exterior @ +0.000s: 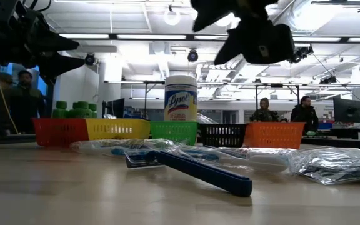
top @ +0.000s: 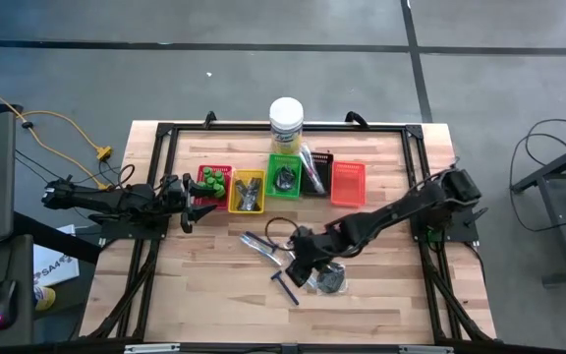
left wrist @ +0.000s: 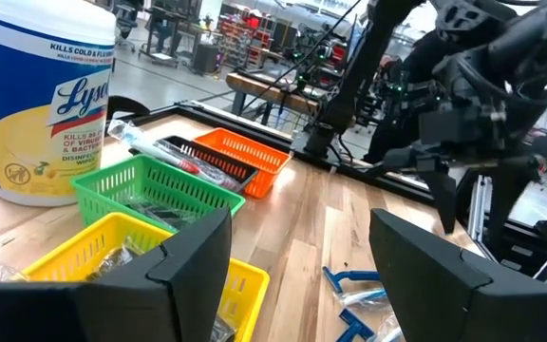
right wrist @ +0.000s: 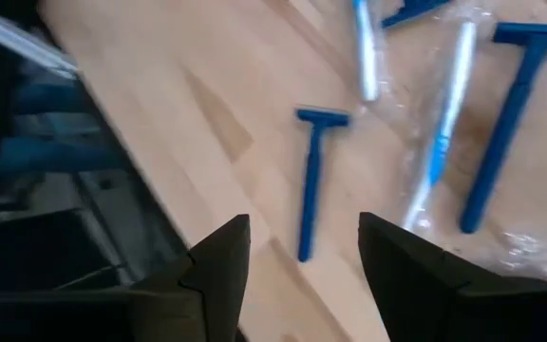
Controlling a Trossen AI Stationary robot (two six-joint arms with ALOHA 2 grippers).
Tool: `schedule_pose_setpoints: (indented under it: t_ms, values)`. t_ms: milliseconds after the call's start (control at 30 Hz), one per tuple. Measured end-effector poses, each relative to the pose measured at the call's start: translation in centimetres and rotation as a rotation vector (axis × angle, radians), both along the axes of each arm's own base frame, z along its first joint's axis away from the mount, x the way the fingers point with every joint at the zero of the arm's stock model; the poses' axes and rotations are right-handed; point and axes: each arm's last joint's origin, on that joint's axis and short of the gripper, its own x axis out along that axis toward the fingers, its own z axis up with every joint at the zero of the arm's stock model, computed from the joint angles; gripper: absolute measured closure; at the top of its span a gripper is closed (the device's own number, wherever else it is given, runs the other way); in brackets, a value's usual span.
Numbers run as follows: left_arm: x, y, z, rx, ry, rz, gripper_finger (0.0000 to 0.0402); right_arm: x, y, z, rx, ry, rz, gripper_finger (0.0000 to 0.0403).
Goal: Pick & Place Travel size toiletries
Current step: Put the blue toothbrush into the black bin
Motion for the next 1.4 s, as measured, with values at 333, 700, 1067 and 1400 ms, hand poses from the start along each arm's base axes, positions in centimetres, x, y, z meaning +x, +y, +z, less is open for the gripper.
schedule_pose_setpoints:
  t_ms: [333,700,1067,1400]
  values:
    - [0.0,0.0,0.0,0.000,0.000,0.001,0.0160,2.7,1.1,-0.9,-0.087,0.194,-0.006,0.0215]
    - [0.0,0.0,0.0,0.000,0.000,0.000,0.0160,3.8,1.6,-5.6,-0.166,0.344,-0.032,0.0215]
    - [0.0,0.0,0.0,0.000,0.000,0.000,0.0160,3.6,1.5,-6.6,-0.252,0.379,-0.085,0.0215]
    - [0.0,0.0,0.0,0.000,0.000,0.000,0.0160,3.9,2.1,-7.7,-0.254,0.370,-0.078,0.0215]
